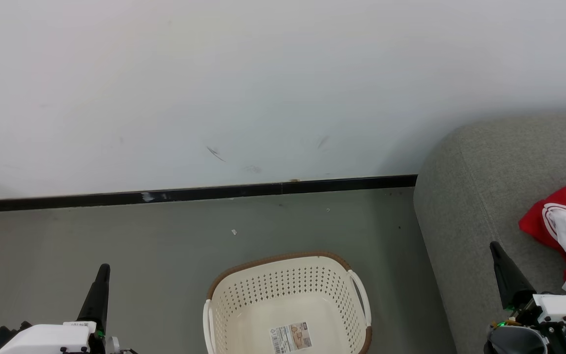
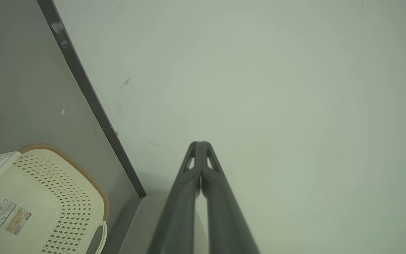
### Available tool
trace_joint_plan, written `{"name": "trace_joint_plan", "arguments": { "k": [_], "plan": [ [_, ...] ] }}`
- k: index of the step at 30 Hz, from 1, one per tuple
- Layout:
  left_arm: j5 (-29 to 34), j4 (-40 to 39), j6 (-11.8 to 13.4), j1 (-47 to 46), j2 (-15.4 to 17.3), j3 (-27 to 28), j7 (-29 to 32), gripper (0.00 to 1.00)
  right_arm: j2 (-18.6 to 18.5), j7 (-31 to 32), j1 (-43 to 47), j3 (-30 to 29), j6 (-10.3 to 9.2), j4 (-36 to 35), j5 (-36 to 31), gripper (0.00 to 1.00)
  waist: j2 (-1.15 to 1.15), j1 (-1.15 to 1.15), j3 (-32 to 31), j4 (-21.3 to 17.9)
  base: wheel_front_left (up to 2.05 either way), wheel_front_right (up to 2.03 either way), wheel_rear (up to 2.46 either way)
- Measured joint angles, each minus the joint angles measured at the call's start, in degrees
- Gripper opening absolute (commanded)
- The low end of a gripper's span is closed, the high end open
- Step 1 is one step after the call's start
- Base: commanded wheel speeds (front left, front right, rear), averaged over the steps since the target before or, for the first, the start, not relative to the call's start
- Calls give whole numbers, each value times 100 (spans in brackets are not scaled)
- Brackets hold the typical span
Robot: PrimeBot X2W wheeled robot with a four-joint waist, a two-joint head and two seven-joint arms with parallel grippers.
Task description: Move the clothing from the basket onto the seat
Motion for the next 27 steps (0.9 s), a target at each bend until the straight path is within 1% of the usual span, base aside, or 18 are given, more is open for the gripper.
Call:
{"name": "trace_joint_plan", "arguments": {
  "k": [27],
  "plan": [
    [0, 37, -9, -4, 0, 4, 7, 0, -3, 0, -3, 10, 0, 13, 1, 0, 0, -1, -1, 0, 0, 0, 0]
  ]
}}
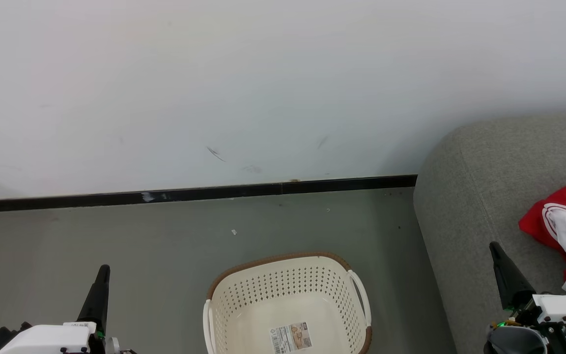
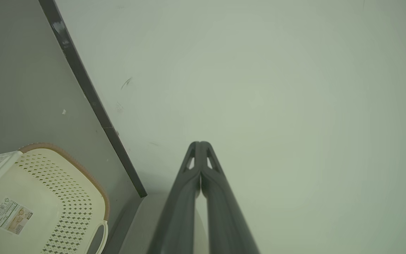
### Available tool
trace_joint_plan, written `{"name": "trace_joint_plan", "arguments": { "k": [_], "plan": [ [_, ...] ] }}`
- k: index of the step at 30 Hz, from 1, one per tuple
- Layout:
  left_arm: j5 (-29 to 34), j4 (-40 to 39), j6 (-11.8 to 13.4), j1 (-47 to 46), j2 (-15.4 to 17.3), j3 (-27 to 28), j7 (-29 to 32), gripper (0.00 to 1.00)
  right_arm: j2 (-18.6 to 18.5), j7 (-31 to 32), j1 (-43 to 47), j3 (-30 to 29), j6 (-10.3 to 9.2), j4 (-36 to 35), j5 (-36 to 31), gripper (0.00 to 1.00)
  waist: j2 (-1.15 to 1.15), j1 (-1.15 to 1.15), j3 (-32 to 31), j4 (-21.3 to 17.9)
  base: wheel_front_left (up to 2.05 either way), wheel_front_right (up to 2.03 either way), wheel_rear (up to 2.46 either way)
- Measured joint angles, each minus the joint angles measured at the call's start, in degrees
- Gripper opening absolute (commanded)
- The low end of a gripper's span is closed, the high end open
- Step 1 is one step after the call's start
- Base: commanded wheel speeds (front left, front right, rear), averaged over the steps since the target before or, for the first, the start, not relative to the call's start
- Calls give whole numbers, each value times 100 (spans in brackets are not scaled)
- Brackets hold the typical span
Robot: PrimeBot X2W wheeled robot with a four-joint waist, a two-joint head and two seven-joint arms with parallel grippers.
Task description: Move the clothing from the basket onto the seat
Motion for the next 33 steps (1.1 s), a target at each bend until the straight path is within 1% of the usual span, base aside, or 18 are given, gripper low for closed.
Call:
{"name": "trace_joint_plan", "arguments": {
  "k": [33],
  "plan": [
    [0, 43, -19, -8, -1, 2, 9, 0, -7, 0, -2, 11, 0, 4, 0, 0, 0, 0, -1, 0, 0, 0, 0]
  ]
}}
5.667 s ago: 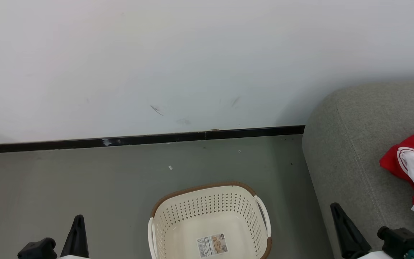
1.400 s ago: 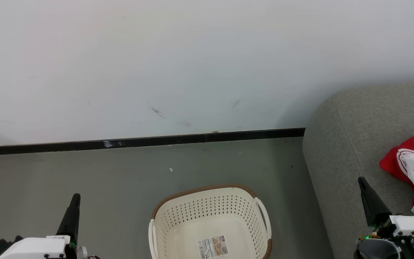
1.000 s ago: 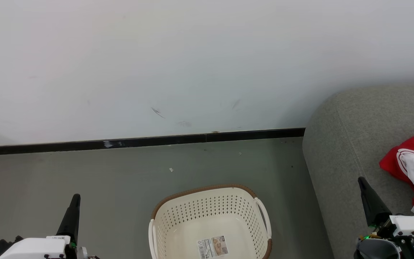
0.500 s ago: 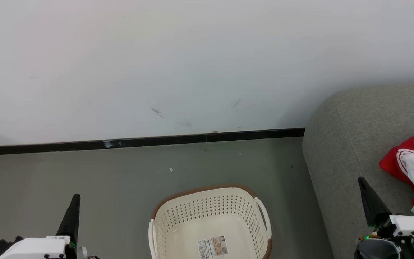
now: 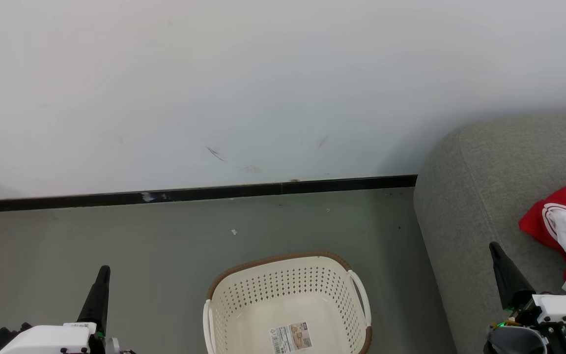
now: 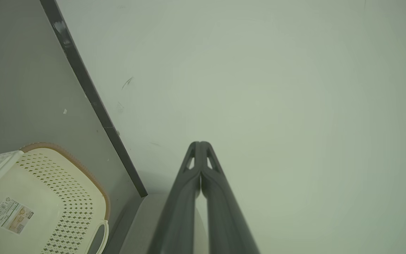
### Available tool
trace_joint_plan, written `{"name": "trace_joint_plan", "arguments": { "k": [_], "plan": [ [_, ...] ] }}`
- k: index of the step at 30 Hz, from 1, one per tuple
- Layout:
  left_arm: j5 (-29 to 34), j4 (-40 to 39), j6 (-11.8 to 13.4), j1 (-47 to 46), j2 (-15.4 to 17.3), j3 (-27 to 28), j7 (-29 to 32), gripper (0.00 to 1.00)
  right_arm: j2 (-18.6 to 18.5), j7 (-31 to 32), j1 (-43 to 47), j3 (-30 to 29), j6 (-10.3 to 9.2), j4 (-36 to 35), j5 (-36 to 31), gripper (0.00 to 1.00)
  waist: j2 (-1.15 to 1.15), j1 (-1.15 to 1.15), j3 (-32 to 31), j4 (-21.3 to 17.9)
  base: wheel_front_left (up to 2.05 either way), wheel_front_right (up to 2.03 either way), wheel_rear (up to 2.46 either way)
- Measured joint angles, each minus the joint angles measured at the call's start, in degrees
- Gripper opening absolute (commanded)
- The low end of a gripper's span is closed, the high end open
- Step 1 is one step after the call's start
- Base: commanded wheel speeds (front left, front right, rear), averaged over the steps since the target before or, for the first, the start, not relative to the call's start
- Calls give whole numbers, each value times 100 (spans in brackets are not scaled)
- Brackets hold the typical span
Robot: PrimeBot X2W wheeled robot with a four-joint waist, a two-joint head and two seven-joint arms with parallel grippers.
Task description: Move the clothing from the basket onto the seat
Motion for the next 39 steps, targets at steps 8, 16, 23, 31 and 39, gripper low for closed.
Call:
{"name": "trace_joint_plan", "arguments": {
  "k": [8, 16, 23, 31, 39],
  "plan": [
    [0, 3, -5, -1, 0, 1, 1, 0, 0, 0, 0, 2, 0, 1, 0, 0, 0, 0, 0, 0, 0, 0, 0],
    [0, 8, -5, -1, 0, 1, 1, 0, -2, 0, -1, 5, 0, 1, 0, 0, 0, 0, 0, 0, 0, 0, 0],
    [0, 10, -5, -1, 0, 2, 1, 0, -2, 0, -1, 7, 0, 1, 0, 0, 0, 0, 0, 0, 0, 0, 0],
    [0, 14, -5, -1, 0, 2, 1, 0, -3, 0, -1, 9, 0, 1, 0, 0, 0, 0, 0, 0, 0, 0, 0],
    [0, 16, -5, -2, 0, 3, 2, 0, -4, 0, -1, 11, 0, 1, 0, 0, 0, 0, 0, 0, 0, 0, 0]
  ]
}}
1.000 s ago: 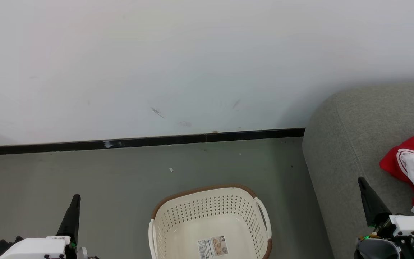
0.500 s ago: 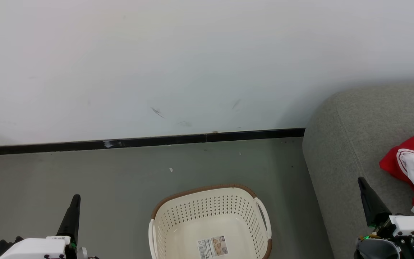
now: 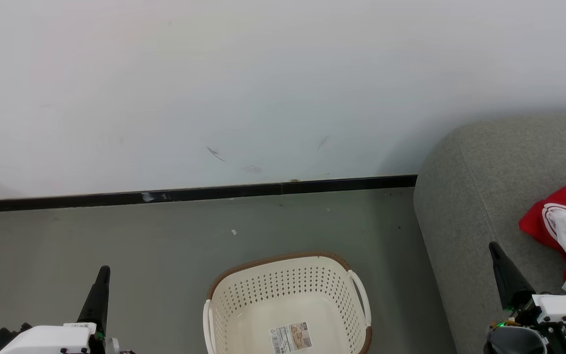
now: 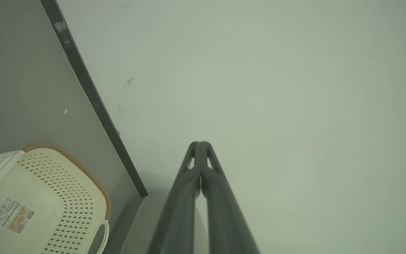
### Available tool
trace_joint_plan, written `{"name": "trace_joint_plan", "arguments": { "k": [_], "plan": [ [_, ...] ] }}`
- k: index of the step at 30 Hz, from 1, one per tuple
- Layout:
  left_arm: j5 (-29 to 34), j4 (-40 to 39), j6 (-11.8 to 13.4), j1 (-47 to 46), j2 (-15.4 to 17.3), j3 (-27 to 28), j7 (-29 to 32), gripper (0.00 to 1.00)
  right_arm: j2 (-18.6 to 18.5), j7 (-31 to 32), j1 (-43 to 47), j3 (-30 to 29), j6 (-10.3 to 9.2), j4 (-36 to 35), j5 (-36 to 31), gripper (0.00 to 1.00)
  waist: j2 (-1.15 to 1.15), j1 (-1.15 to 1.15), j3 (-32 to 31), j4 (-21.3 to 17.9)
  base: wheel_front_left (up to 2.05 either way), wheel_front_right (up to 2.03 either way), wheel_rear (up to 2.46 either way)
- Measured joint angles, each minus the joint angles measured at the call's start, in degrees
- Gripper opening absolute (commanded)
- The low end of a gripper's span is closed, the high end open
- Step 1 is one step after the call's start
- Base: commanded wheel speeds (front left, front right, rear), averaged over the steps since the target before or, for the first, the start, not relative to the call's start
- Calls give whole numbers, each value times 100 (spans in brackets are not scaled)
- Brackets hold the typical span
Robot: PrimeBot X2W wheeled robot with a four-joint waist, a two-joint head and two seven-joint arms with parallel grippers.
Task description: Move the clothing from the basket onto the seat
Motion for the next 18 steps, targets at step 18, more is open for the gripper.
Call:
{"name": "trace_joint_plan", "arguments": {
  "k": [18],
  "plan": [
    [0, 9, -1, -1, 0, 1, 4, 0, -3, 0, -1, 4, 0, 1, 0, 0, 0, 0, 0, 0, 0, 0, 0]
  ]
}}
